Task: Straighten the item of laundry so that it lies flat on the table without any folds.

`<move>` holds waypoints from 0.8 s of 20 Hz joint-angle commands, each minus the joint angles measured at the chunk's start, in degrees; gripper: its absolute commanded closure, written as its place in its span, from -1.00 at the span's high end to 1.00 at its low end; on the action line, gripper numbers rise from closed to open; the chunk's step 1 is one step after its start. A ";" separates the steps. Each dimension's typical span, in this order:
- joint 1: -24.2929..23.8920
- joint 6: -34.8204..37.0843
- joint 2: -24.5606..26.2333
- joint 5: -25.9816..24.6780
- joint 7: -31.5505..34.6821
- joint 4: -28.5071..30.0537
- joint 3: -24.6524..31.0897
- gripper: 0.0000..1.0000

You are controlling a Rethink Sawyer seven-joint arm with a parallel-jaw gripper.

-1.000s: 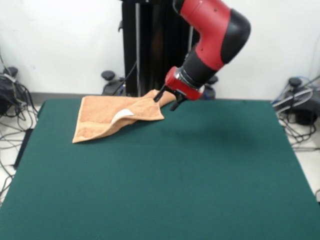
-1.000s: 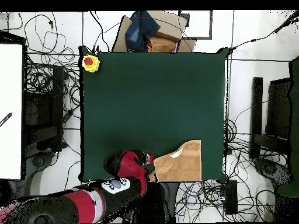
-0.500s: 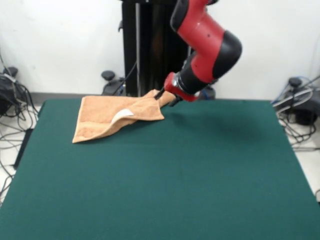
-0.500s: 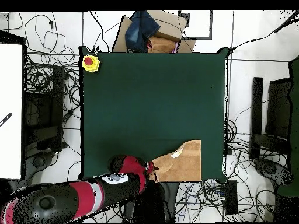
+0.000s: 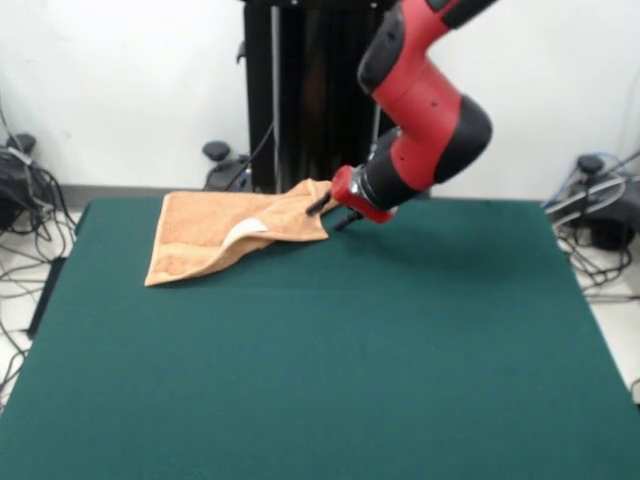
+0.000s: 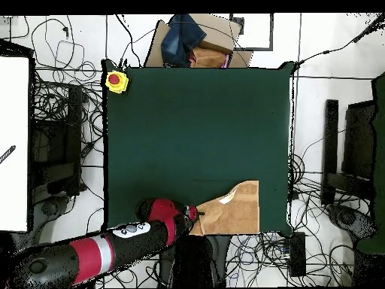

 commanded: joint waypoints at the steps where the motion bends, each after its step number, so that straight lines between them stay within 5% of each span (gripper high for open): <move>1: 0.08 -4.89 11.72 7.60 22.55 -15.97 1.14 1.00; 16: 4.90 2.12 19.31 4.17 23.53 -17.59 -8.67 1.00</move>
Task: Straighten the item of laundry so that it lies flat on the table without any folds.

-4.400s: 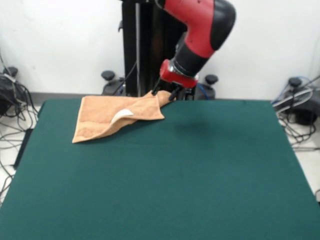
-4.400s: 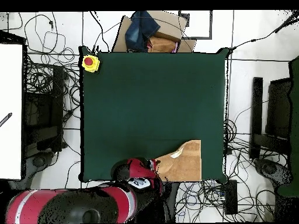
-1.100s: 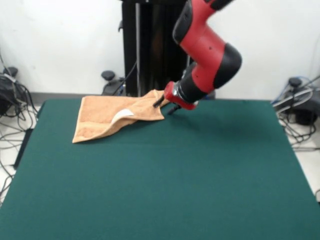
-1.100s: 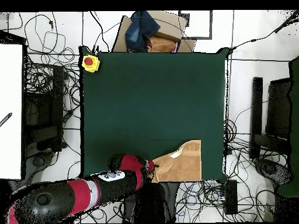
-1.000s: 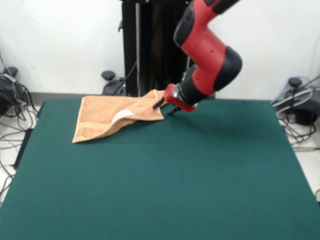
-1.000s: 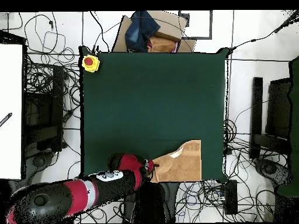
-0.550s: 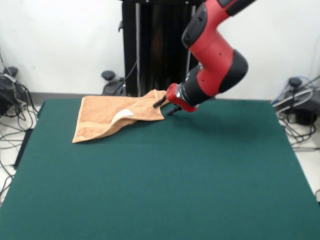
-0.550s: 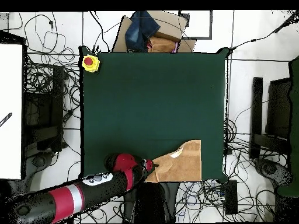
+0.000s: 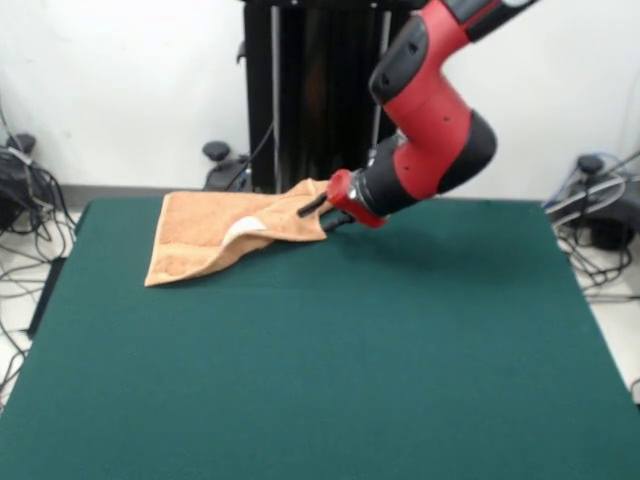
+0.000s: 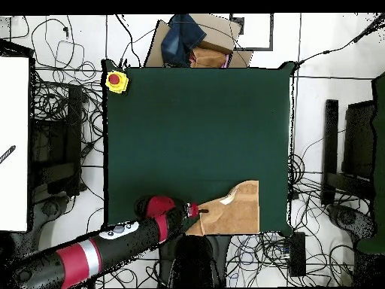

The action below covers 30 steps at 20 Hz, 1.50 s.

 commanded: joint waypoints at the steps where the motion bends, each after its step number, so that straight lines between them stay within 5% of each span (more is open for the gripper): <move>1: -0.13 -4.36 11.59 2.81 22.14 -12.20 -1.23 1.00; 14: -1.83 -10.17 10.46 2.46 19.81 -11.37 1.42 1.00; 18: -7.45 -18.98 3.78 -0.17 16.47 -7.40 8.74 1.00; 22: -10.03 -21.72 0.60 -3.62 15.98 -5.05 10.41 1.00; 26: -17.36 -27.84 -7.41 -10.86 15.60 1.24 16.50 1.00; 30: -17.18 -18.37 -10.43 -12.16 13.06 4.50 15.01 1.00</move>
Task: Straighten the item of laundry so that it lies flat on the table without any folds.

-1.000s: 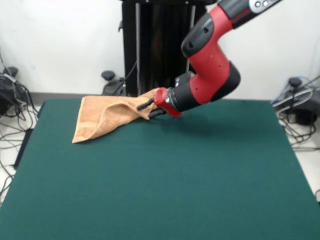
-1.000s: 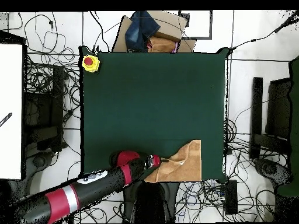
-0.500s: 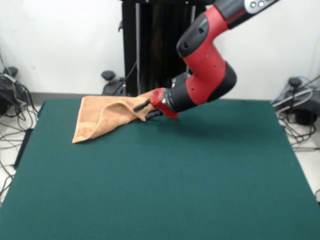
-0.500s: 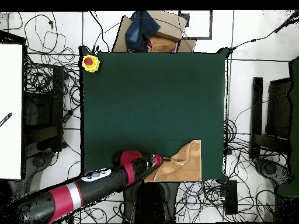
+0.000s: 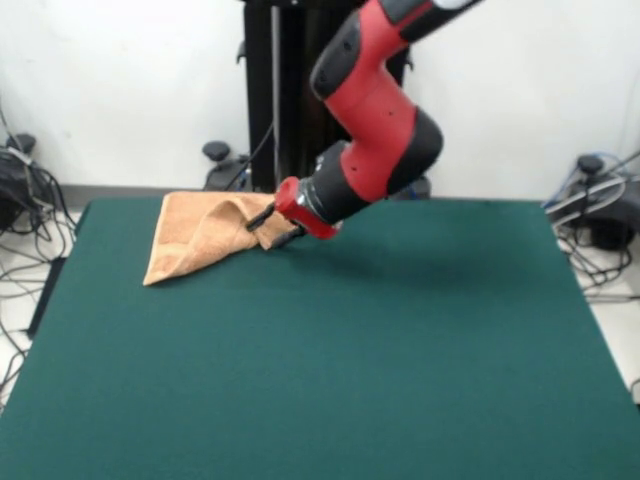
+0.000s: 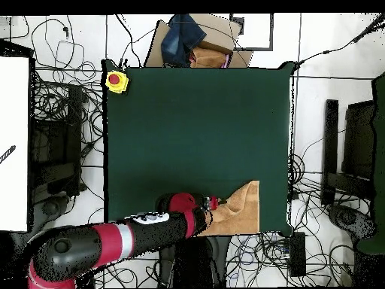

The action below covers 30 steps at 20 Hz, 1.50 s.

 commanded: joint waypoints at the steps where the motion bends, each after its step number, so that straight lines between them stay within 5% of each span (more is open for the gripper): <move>1: -4.16 -0.73 -5.81 -4.22 12.02 2.05 11.70 1.00; 20: -11.29 -12.29 -9.57 -13.46 14.18 5.61 15.39 1.00; 30: -5.92 -8.66 -5.23 -5.67 16.15 4.00 11.51 1.00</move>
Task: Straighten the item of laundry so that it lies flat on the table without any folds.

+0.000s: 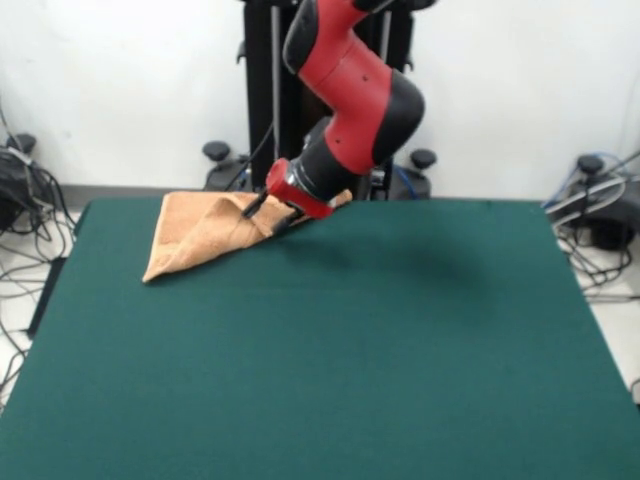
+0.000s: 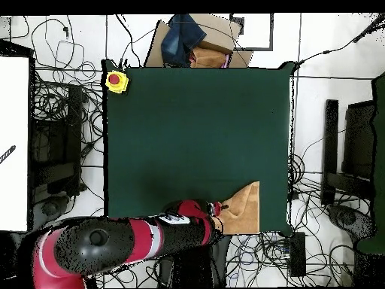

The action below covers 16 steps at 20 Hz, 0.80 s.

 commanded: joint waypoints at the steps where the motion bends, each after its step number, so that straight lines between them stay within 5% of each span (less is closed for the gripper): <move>1: 2.95 1.40 4.25 5.95 16.17 -3.06 4.78 1.00; 8: 7.83 5.13 7.41 12.45 16.67 -4.15 1.58 1.00; 9: 7.97 5.29 7.53 13.45 15.89 -4.08 1.60 -1.00; 16: 7.84 6.25 7.69 14.09 14.83 -3.72 1.62 -1.00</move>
